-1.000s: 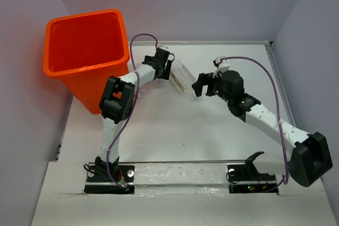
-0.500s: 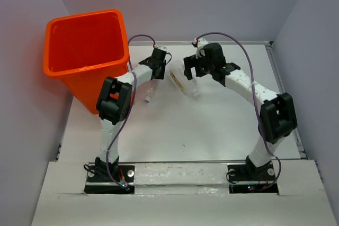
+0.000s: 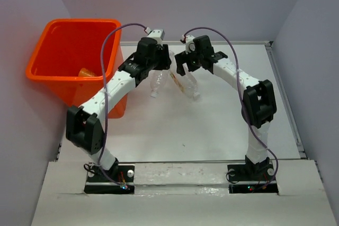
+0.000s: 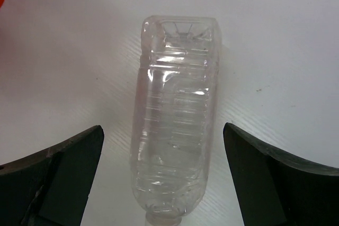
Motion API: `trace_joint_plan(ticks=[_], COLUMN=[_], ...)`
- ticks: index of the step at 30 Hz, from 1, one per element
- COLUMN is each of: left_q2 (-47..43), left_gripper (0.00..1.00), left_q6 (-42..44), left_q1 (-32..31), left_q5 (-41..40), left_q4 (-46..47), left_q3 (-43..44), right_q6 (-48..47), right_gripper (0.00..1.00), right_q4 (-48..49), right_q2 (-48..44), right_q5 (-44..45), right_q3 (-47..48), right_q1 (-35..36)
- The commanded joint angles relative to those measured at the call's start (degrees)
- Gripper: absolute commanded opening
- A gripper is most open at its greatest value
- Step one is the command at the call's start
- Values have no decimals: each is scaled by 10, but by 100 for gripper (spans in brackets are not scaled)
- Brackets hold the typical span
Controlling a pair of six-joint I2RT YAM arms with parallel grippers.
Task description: Put the plastic bottles in the bin
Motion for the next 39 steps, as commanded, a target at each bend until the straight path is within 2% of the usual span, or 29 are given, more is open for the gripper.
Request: trace_joint_plan(ticks=[1,9,12,14,16,17,21,22,25,28,30,32,33,35,36,37,38,39], left_q2=[-97,-149,-164,-178,-190,-190,-186,-187,-191,-200,-204,-201,-197,-194,-191,-189,-190,-192], left_gripper=[32,31,31,32,32,32,32,32,32,33,33,33,33,33,33,34,35,42], left_q6=[-32,-41,-36,-24,-3,10,16,15,24,47,54,61,70,83,89,95,92,90], left_q1=[-34,-59,-66,-65,-62,-56,16,56,107,147,160,178,188,196,200,201,202,204], left_q5=[19,62,55,7,-78,-92,-136,-154,-190,-265,-322,-362,-380,-401,-412,-431,-437,-437], left_q4=[50,76,72,74,55,28,-27,-31,-40,-26,-4,14,22,55,66,75,86,92], left_q3=[-16,56,135,159,209,226,310,321,325,290,263,236,220,200,189,164,150,134], right_q6=[-11,-23,-40,-49,-64,-66,-72,-72,-66,-56,-49,-36,-28,-17,-12,0,5,11], right_gripper=[100,100,100,100,100,100,100,100,100,100,95,84,73,65,55,51,47,44], right_q4=[-32,-33,-41,-52,-57,-60,-63,-64,-68,-66,-62,-45,-35,-19,-10,-1,18,24], right_q2=[15,37,56,69,85,88,105,109,125,125,120,100,81,55,40,8,-10,-27], right_q5=[-41,5,29,76,102,115,129,126,124,92,92,95,95,89,88,88,90,89], right_q3=[18,33,43,50,58,59,69,73,79,74,64,44,37,20,-2,-14,-24,-35], right_q1=[4,17,23,23,29,29,29,29,29,29,29,29,29,29,29,29,29,29])
